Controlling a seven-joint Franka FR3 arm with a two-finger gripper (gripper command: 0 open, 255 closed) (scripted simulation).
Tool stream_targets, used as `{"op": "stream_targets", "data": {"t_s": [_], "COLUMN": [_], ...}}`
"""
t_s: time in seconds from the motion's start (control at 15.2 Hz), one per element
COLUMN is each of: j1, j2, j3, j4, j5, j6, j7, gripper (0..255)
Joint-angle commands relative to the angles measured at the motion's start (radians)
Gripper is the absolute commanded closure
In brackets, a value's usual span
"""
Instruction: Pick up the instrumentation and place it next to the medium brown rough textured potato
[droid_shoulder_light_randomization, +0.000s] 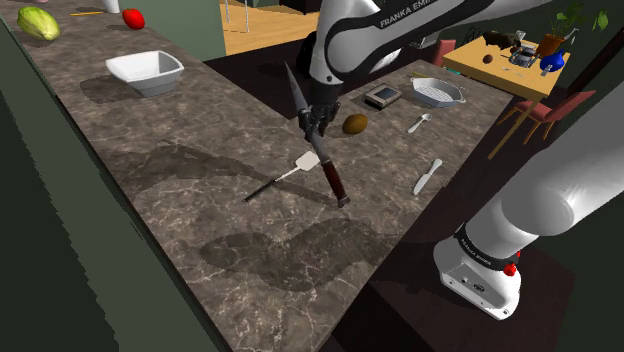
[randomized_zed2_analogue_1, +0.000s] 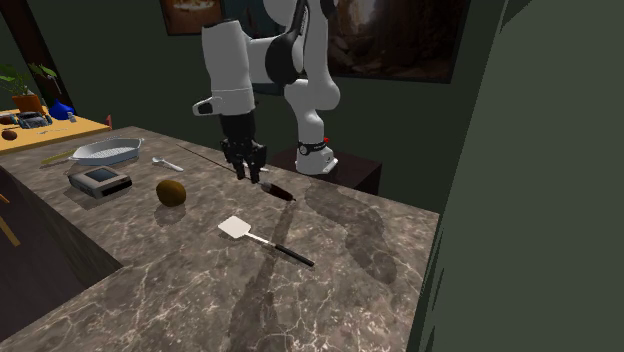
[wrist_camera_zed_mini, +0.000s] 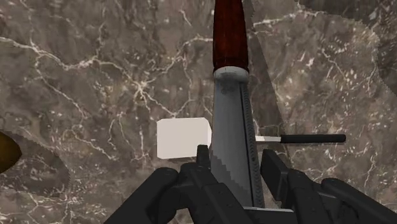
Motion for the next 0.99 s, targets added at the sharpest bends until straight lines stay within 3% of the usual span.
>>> {"op": "stream_targets", "data": {"t_s": [0.0, 0.92], "j1": [-0.022, -0.188], "j2": [-0.023, -0.073], "j3": [-0.027, -0.243], "j4": [-0.025, -0.078], "j5": [0.009, -0.006], "j6": [-0.002, -0.03], "j7": [-0.058, -0.428], "gripper": [255, 255]}}
